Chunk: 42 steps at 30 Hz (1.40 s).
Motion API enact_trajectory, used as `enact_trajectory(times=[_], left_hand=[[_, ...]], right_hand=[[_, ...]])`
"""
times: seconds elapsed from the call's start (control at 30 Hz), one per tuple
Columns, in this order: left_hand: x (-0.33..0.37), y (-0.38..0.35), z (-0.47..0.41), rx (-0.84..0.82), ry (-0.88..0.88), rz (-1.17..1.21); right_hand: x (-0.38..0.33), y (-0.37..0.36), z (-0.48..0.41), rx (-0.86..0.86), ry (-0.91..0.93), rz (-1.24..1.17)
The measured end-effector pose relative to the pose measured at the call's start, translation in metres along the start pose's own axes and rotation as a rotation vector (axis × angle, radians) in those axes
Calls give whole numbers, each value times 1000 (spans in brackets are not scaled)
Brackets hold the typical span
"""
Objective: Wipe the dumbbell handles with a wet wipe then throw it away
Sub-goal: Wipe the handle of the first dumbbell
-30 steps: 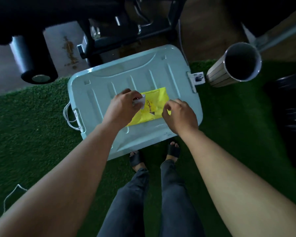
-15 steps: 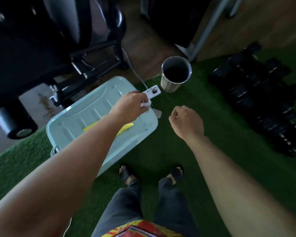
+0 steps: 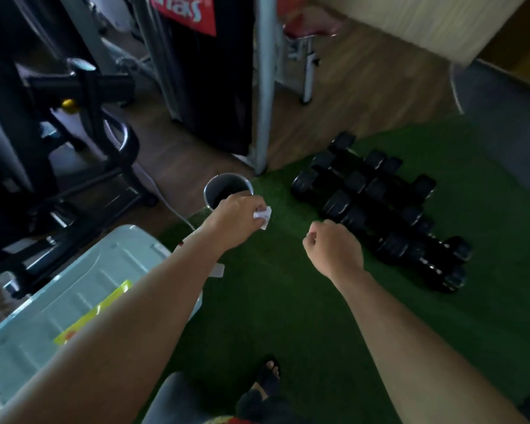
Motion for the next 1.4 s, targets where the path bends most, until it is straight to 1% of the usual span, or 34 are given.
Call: enact_trajectory(times=[0.13,0.3,0.5,0.7,0.83,1.03,1.17,1.27,1.4], left_hand=[[23,-13,-49,-8,-52,43],[32,-27,-111,-26,-114,50],[15,-51,-204,-106,-174,50],[0,-60,-304,-202,-232,81],[-10,-64,-358,-215,-256,84],[-26,-93,-419,-242,-208,79],[-37,-129,-452,-213,-148,93],[-49,-169,-474,-189,-80,123],[-77,-242,-505,-140,15,181]], right_hand=[[39,17,-35,37,-41,-29],[68,24,-84,51,-105,-92],[92,22,-153,41,-218,-109],[106,23,-224,4,-347,-137],[111,21,-267,-1,-389,-140],[133,2,-333,-18,-387,-168],[157,-21,-381,-39,-358,-221],[181,-53,-422,-57,-348,-283],[209,-121,-474,-81,-366,-348]])
Point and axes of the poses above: each hand's wrist, its own z-axis away from the middle knuckle, its own y-axis out of the back of the hand, x = y × z, the point moved 8 cm from there along -z, towards the middle knuckle, and after that the axes turned 14 degrees about -y, right-handed, at the moved point
